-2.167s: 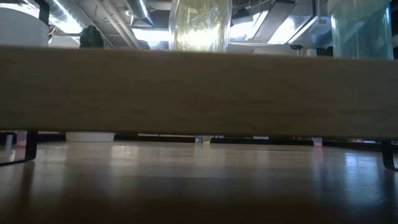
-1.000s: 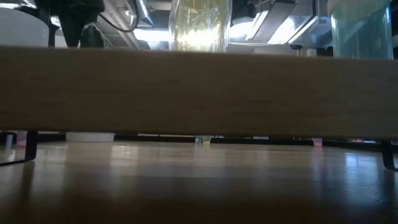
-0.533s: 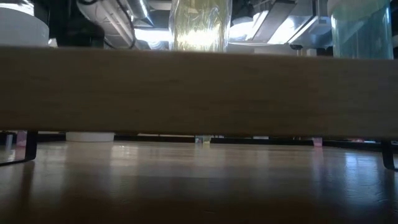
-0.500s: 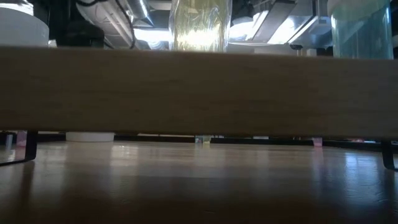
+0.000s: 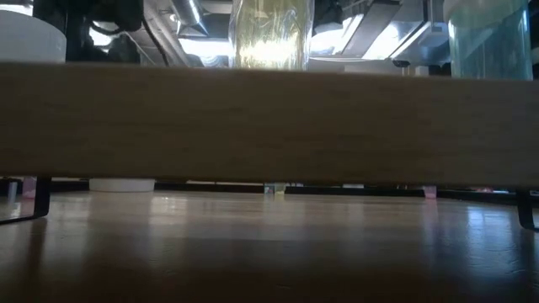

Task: Pick and place medicine bottles onto shelf by color
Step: Put the left pink pill bottle on the shelf aligned with the other pink pill bottle

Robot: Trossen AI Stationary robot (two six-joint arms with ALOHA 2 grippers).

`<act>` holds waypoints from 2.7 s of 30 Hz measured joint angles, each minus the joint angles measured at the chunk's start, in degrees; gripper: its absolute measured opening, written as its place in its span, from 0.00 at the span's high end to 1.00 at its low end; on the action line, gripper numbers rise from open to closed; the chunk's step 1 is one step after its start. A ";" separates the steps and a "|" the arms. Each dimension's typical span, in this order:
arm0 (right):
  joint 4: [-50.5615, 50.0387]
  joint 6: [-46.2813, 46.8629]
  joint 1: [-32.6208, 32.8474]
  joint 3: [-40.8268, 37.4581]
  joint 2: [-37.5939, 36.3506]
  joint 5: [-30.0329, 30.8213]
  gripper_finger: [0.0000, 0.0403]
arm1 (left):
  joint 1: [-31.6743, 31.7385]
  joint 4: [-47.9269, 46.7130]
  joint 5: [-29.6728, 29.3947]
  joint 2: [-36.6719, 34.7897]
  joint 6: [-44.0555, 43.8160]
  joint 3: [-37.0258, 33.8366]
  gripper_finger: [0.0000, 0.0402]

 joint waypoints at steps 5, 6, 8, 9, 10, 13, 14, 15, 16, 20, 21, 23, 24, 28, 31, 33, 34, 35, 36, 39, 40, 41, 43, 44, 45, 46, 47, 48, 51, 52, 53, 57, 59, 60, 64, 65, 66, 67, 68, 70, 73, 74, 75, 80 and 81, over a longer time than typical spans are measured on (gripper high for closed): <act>0.00 -0.10 0.00 0.00 0.00 0.00 0.99 | 0.00 2.46 0.33 0.02 0.02 -2.56 0.32; 0.00 -0.10 0.00 0.00 0.00 0.00 0.99 | 0.00 2.71 0.33 0.02 0.02 -3.04 0.32; 0.00 -0.10 0.00 0.00 0.00 0.00 0.99 | 0.00 2.78 0.19 0.02 -0.38 -3.87 0.32; 0.01 -0.10 0.00 0.00 0.00 -0.01 0.99 | 0.00 2.80 -0.06 0.02 -1.01 -4.29 0.32; 0.00 -0.10 0.00 0.00 0.00 0.00 0.99 | 0.00 2.81 -0.17 0.02 -1.32 -4.80 0.32; 0.00 -0.10 0.00 0.00 0.00 -0.02 0.99 | 0.03 2.78 -0.50 0.27 -1.65 -5.03 0.32; 0.00 -0.10 0.00 0.00 0.00 -0.02 0.99 | 0.04 2.87 -0.62 0.45 -1.72 -5.04 0.32; 0.00 -0.10 0.00 0.00 0.00 -0.02 0.99 | 0.04 2.89 -0.77 0.48 -1.89 -5.05 0.32; 0.00 -0.12 0.00 0.00 0.00 -0.06 0.99 | 0.04 2.87 -0.92 0.59 -2.06 -5.05 0.32; 0.04 -3.68 0.00 0.00 0.00 -5.23 0.99 | 0.04 2.98 -1.07 0.80 -2.32 -5.05 0.32; 0.07 -5.34 0.00 0.00 0.00 -7.18 0.99 | 0.04 2.98 -1.06 0.81 -2.33 -5.05 0.32; 0.52 -9.35 0.02 0.00 0.00 -10.74 0.99 | 0.02 3.00 -1.09 0.81 -2.36 -5.05 0.32; 1.03 -11.41 0.02 0.00 0.00 -12.04 0.99 | 0.02 3.03 -1.10 0.81 -2.36 -5.05 0.32; 3.05 -21.74 -0.03 0.02 0.00 -17.38 0.99 | 0.02 4.12 -1.20 0.81 -2.41 -5.23 0.32; 4.43 -26.47 -0.42 0.02 0.00 -21.79 0.99 | -0.17 5.11 -1.25 0.81 -2.39 -5.23 0.32; 4.78 -27.14 -0.50 0.02 0.00 -23.98 0.99 | -0.17 4.97 -1.42 0.81 -2.39 -5.23 0.32; 4.80 -27.15 -0.54 0.02 0.00 -24.35 0.99 | -0.17 5.01 -1.42 0.81 -2.39 -5.26 0.32; 4.80 -27.13 -0.55 0.02 0.00 -24.37 0.99 | -0.17 5.15 -1.44 0.81 -2.43 -5.47 0.32; 4.80 -27.11 -0.55 0.02 0.00 -24.40 0.99 | -0.17 5.17 -1.46 0.81 -2.51 -5.94 0.32; 4.80 -27.08 -0.55 0.02 0.00 -24.50 0.99 | -0.16 6.57 -1.46 0.83 -2.75 -7.44 0.32; 4.80 -27.10 -0.55 0.02 0.00 -24.52 0.99 | -0.15 7.05 -1.59 0.88 -2.80 -7.57 0.32; 4.80 -27.10 -0.55 0.00 0.00 -24.55 0.99 | -0.17 7.40 -1.80 0.85 -2.79 -7.68 0.32; 4.81 -27.07 -0.55 0.02 0.00 -24.82 0.99 | -0.17 7.67 -2.07 0.87 -2.90 -8.00 0.32; 4.82 -27.07 -0.55 0.02 0.00 -25.05 0.99 | -0.17 7.91 -2.10 0.87 -3.16 -8.25 0.32; 4.82 -27.07 -0.55 0.02 0.00 -25.05 0.99 | -0.17 8.20 -2.11 0.87 -3.74 -8.54 0.32; 4.81 -27.07 -0.52 0.02 0.00 -25.05 0.99 | -0.17 8.41 -2.07 0.87 -4.05 -8.93 0.32; 4.83 -27.07 -0.52 0.02 0.00 -25.06 0.99 | -0.17 9.01 -1.86 0.87 -4.22 -9.28 0.32; 4.82 -27.07 -0.54 0.02 0.00 -25.07 0.99 | -0.17 9.66 -1.46 0.87 -4.24 -9.79 0.32; 4.83 -27.07 -0.55 0.02 0.00 -25.05 0.99 | -0.17 10.93 -0.70 0.90 -4.27 -10.85 0.32; 4.83 -27.07 -0.54 0.02 0.00 -25.05 0.99 | -0.17 11.04 -0.74 0.90 -4.27 -10.91 0.33; 4.83 -27.06 -0.52 0.02 0.00 -25.05 0.99 | -0.17 11.04 -0.87 0.90 -4.27 -10.91 0.34; 4.83 -27.06 -0.54 0.02 0.00 -25.00 0.99 | -0.17 11.04 -0.99 0.90 -4.27 -10.91 0.42; 4.83 -27.05 -0.55 0.02 0.00 -25.00 0.99 | -0.17 11.04 -0.93 0.90 -4.24 -10.91 0.47; 4.83 -27.06 -0.55 0.02 0.00 -25.00 0.99 | -0.17 11.04 -0.88 0.90 -4.24 -10.91 0.50; 4.87 -27.05 -0.55 0.01 0.00 -25.00 0.99 | -0.17 11.04 -0.74 0.90 -4.24 -10.91 0.60; 4.87 -27.05 -0.55 0.02 0.00 -24.98 0.99 | -0.17 11.04 -0.74 0.90 -4.24 -10.91 0.63; 4.87 -27.05 -0.55 0.02 0.00 -24.98 0.99 | -0.17 11.04 -0.74 0.90 -4.24 -10.91 0.65; 4.87 -27.05 -0.55 0.01 0.00 -24.98 0.99 | -0.17 11.04 -0.74 0.90 -4.24 -10.91 0.67; 4.89 -27.05 -0.55 0.02 0.00 -24.98 0.99 | -0.16 11.04 -0.73 0.90 -4.20 -10.91 0.69; 4.89 -27.03 -0.55 0.02 0.00 -24.98 0.99 | -0.16 11.04 -0.70 0.90 -3.83 -10.91 0.72; 4.89 -27.01 -0.55 0.02 0.00 -24.98 0.99 | -0.17 11.04 -0.71 0.90 -3.83 -10.91 0.74; 4.91 -27.01 -0.55 0.02 0.00 -24.98 0.99 | -0.17 11.04 -0.72 0.90 -3.83 -10.91 0.74; 4.89 -27.01 -0.55 0.02 0.00 -24.98 0.99 | -0.17 11.09 -0.70 0.90 -3.83 -10.91 0.74; 4.89 -27.01 -0.55 0.02 0.00 -24.96 0.99 | -0.16 11.42 -0.72 0.87 -1.96 -9.11 0.74; 4.89 -27.01 -0.55 0.02 0.00 -24.98 0.99 | -0.17 11.39 -0.72 0.87 -1.01 -8.36 0.74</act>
